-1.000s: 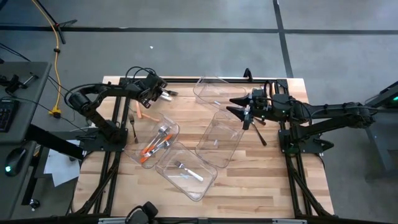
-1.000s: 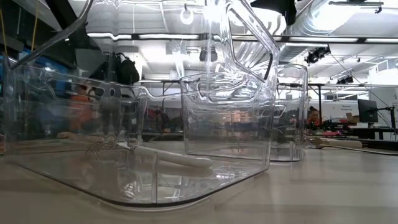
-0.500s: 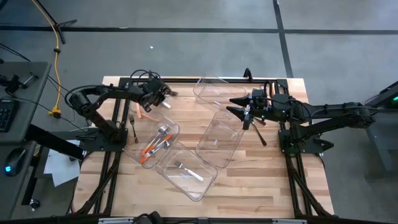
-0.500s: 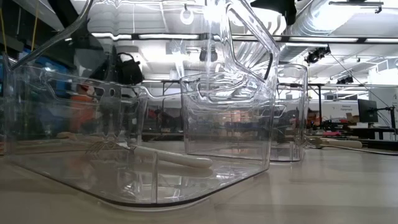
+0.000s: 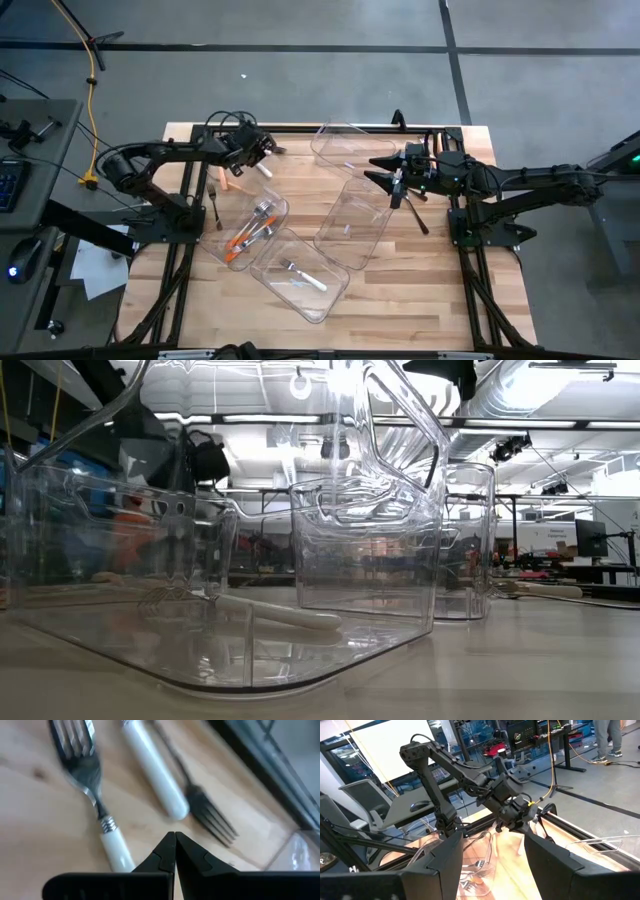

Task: Sort silverware by color (type)
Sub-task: Put the white fork into the bottom transparent bin

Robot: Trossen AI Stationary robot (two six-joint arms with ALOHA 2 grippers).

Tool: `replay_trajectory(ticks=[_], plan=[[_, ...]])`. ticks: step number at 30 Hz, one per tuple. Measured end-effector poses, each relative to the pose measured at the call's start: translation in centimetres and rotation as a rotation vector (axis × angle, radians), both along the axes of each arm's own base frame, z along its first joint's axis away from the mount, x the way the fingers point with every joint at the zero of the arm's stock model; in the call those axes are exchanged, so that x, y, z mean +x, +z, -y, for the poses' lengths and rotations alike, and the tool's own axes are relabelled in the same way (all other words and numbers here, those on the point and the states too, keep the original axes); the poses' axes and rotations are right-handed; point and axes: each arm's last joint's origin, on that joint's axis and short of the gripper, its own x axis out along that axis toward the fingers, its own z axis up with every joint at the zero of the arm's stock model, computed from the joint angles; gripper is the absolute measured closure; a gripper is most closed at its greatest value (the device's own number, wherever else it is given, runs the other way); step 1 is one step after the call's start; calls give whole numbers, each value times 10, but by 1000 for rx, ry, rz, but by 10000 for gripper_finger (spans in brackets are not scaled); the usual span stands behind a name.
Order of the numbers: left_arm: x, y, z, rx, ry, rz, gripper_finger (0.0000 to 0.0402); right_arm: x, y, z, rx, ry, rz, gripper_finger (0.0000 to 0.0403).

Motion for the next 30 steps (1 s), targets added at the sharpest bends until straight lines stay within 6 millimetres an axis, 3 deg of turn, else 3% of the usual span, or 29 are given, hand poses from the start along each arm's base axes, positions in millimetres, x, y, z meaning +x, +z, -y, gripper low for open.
replay_trajectory(ticks=[10, 24, 30], plan=[[-8, 7, 4, 11, -51, -77, 389, 0, 0, 1, -2, -23, 0, 208], [-6, 6, 11, 15, 3, -115, 267, 0, 0, 1, 17, -40, 6, 208], [-11, 3, 14, -28, 2, -164, 244, 0, 0, 1, 16, -43, 6, 208]])
